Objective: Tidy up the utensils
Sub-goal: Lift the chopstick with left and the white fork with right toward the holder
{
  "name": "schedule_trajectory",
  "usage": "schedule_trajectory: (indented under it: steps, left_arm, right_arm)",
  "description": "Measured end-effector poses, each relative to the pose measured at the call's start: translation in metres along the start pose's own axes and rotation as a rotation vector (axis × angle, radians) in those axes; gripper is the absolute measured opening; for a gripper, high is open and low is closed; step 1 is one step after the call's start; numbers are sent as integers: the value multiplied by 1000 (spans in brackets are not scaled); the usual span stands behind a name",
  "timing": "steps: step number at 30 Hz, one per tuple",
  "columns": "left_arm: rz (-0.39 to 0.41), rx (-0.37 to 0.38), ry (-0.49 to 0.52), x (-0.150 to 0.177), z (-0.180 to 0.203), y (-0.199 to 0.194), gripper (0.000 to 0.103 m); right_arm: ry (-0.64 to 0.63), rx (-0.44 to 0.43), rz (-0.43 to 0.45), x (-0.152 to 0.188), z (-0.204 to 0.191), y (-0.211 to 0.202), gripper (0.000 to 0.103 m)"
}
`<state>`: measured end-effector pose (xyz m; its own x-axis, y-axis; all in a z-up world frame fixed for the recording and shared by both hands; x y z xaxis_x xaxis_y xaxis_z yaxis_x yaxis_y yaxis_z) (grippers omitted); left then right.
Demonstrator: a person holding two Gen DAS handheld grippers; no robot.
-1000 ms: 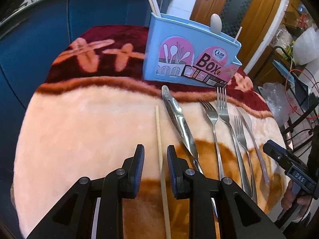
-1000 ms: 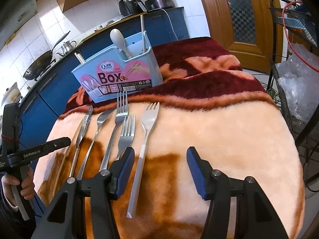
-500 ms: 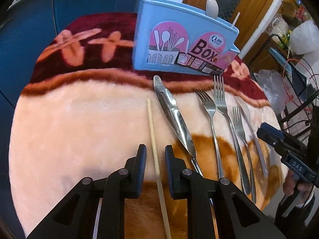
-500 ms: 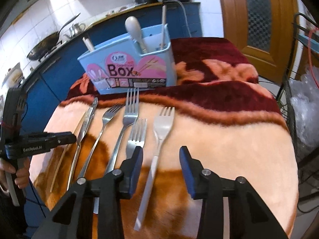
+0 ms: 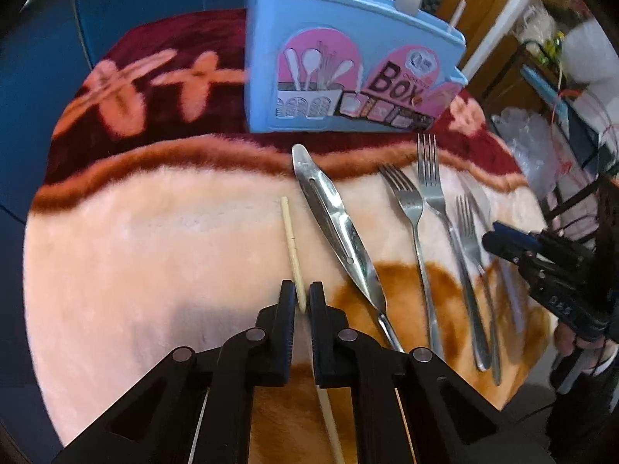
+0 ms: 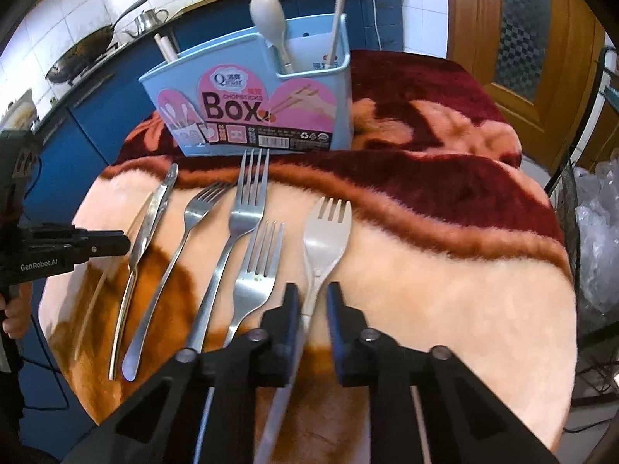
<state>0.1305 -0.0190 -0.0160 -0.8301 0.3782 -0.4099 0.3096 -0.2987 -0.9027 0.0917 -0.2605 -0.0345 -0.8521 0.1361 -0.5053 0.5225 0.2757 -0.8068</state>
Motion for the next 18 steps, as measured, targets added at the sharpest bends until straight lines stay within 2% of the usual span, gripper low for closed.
schedule_trajectory:
  steps: [3, 7, 13, 18]
  left_arm:
    - [47, 16, -19, 4, -2, -7, 4]
    - [143, 21, -29, 6, -2, -26, 4]
    - [362, -34, -15, -6, 7, -65, 4]
    - [512, -89, -5, -26, 11, -90, 4]
  right_arm:
    - [50, -52, 16, -1, 7, -2, 8]
    - [99, -124, 65, -1, 11, -10, 8]
    - [112, -195, 193, 0, 7, -29, 8]
    - [93, -228, 295, 1, 2, -45, 8]
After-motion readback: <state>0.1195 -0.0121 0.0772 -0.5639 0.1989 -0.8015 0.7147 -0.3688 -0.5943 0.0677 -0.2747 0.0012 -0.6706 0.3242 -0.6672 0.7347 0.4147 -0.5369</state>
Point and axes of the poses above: each gripper's, at about its wrist camera, not at the fingertips, and y roughly the way its jaws point, z to its right, x to its underside, the point moved 1 cm from there along y, roughly the way its jaws point, and after that the axes turned 12 degrees about y, right-handed, at the moved point
